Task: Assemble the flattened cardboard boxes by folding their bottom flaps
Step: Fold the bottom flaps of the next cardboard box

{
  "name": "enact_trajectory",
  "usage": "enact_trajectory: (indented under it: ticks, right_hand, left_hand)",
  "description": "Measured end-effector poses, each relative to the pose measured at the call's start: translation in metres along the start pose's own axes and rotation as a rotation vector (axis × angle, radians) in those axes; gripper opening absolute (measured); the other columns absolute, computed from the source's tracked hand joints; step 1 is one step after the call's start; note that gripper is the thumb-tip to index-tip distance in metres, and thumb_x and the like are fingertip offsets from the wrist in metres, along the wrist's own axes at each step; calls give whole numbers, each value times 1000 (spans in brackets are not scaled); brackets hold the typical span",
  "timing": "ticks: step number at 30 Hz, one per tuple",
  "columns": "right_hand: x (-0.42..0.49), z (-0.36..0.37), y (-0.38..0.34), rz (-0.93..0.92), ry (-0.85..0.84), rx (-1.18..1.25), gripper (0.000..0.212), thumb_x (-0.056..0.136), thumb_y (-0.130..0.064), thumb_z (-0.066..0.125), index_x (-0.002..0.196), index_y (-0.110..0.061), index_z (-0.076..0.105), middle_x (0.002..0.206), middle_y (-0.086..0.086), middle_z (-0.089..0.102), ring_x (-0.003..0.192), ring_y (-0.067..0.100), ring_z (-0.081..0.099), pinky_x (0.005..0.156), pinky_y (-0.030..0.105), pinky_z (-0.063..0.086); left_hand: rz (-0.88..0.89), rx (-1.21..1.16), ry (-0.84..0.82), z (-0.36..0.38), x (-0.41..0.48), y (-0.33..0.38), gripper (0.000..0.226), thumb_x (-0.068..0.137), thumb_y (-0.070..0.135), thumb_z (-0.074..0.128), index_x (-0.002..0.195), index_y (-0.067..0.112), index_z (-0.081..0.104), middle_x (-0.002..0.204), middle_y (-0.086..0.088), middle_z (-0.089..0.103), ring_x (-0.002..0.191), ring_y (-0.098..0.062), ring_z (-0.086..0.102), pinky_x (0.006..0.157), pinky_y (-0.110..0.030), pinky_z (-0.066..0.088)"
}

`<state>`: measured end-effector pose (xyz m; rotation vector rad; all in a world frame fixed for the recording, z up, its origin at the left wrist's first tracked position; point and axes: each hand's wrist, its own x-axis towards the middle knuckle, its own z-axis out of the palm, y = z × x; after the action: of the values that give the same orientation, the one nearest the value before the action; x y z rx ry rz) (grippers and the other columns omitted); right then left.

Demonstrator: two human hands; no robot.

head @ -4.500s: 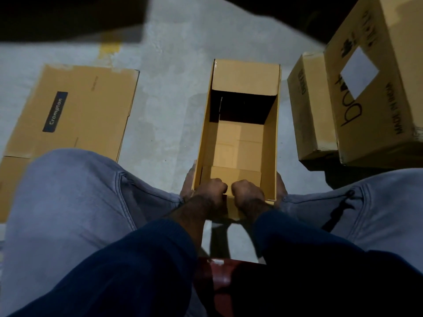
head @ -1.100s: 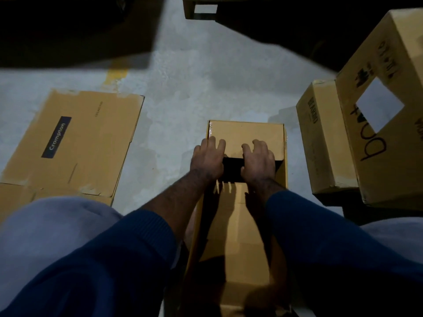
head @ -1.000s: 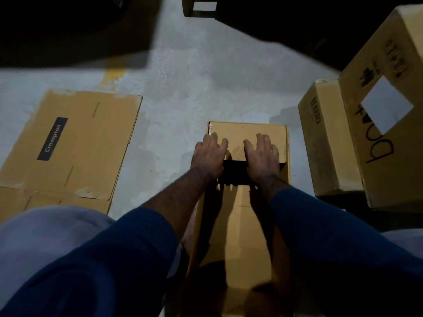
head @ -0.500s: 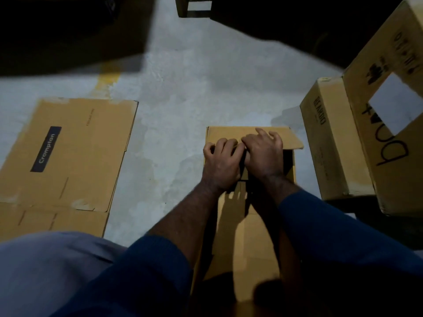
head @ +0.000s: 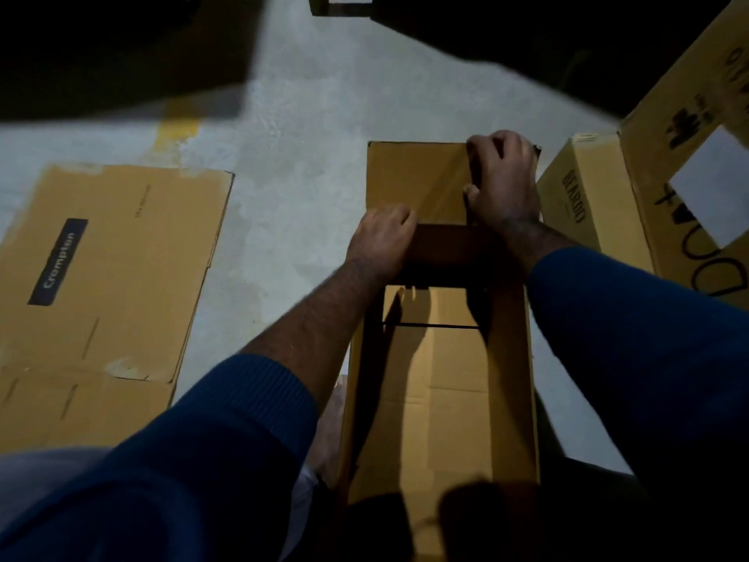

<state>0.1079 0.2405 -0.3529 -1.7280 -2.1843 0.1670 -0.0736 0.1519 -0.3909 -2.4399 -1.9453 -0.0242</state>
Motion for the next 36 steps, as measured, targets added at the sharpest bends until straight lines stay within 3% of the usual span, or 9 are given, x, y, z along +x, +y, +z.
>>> enact_trajectory:
  ticks: [2, 4, 8, 13, 20, 24, 28, 32, 36]
  right_hand:
    - [-6, 15, 1, -11, 9, -2, 69, 85, -5, 74, 145, -20, 46, 154, 15, 35, 145, 34, 31, 112, 48, 42]
    - [-11, 32, 4, -25, -112, 11, 64, 88, -10, 72, 146, -17, 47, 159, 17, 32, 148, 36, 30, 113, 50, 42]
    - [-33, 41, 17, -70, -373, 34, 40, 95, -38, 67, 126, -13, 68, 124, 13, 64, 118, 33, 58, 97, 43, 51]
    - [-36, 41, 26, -45, -335, 18, 19, 94, -11, 70, 112, -11, 77, 109, 14, 61, 107, 32, 57, 87, 40, 51]
    - [-24, 40, 19, 22, -352, -71, 15, 89, -21, 78, 104, -19, 75, 108, 6, 64, 103, 28, 62, 85, 38, 54]
    - [-24, 40, 22, 17, -338, -32, 17, 90, -22, 78, 107, -19, 77, 107, 6, 68, 99, 28, 65, 86, 41, 58]
    - [-49, 42, 25, -21, -289, -10, 37, 89, -6, 69, 124, -17, 69, 120, 10, 63, 114, 31, 57, 98, 47, 51]
    - [-98, 33, 24, 75, -210, -18, 70, 87, -6, 70, 151, -24, 47, 153, 11, 43, 141, 33, 38, 119, 51, 31]
    - [-147, 15, 7, 203, -271, -16, 78, 90, -1, 66, 157, -30, 37, 165, 6, 28, 154, 28, 21, 126, 48, 22]
  left_hand:
    - [18, 17, 20, 6, 9, 1, 39, 81, 15, 76, 118, 10, 64, 111, -10, 62, 93, -29, 60, 80, -39, 48]
    - [24, 7, 12, 11, 19, -1, 35, 82, 17, 74, 115, 10, 64, 109, -10, 60, 93, -28, 59, 79, -41, 47]
    - [-7, -43, -88, 19, 31, -5, 27, 89, 19, 65, 116, 12, 64, 112, -10, 61, 102, -31, 60, 83, -43, 47]
    - [-84, -99, -140, 23, 42, -4, 15, 94, 9, 59, 108, 10, 66, 106, -11, 62, 100, -32, 61, 76, -40, 45]
    - [-63, -151, -117, 29, 47, -3, 9, 94, 8, 59, 102, 8, 60, 104, -11, 61, 97, -28, 58, 70, -36, 38]
    - [-73, -199, -109, 28, 46, -8, 10, 96, 11, 57, 103, 9, 64, 101, -10, 61, 95, -28, 58, 71, -40, 47]
    - [-55, -159, -31, 31, 21, -4, 32, 91, 18, 61, 123, 14, 60, 118, -9, 61, 109, -28, 56, 93, -41, 45]
    - [-219, -211, -20, 30, -29, 10, 80, 84, 16, 72, 154, 16, 34, 156, -13, 34, 143, -32, 33, 118, -48, 32]
    - [-517, -345, -173, 17, -86, 36, 108, 82, 9, 79, 162, 21, 7, 167, -13, 7, 142, -35, 37, 108, -43, 44]
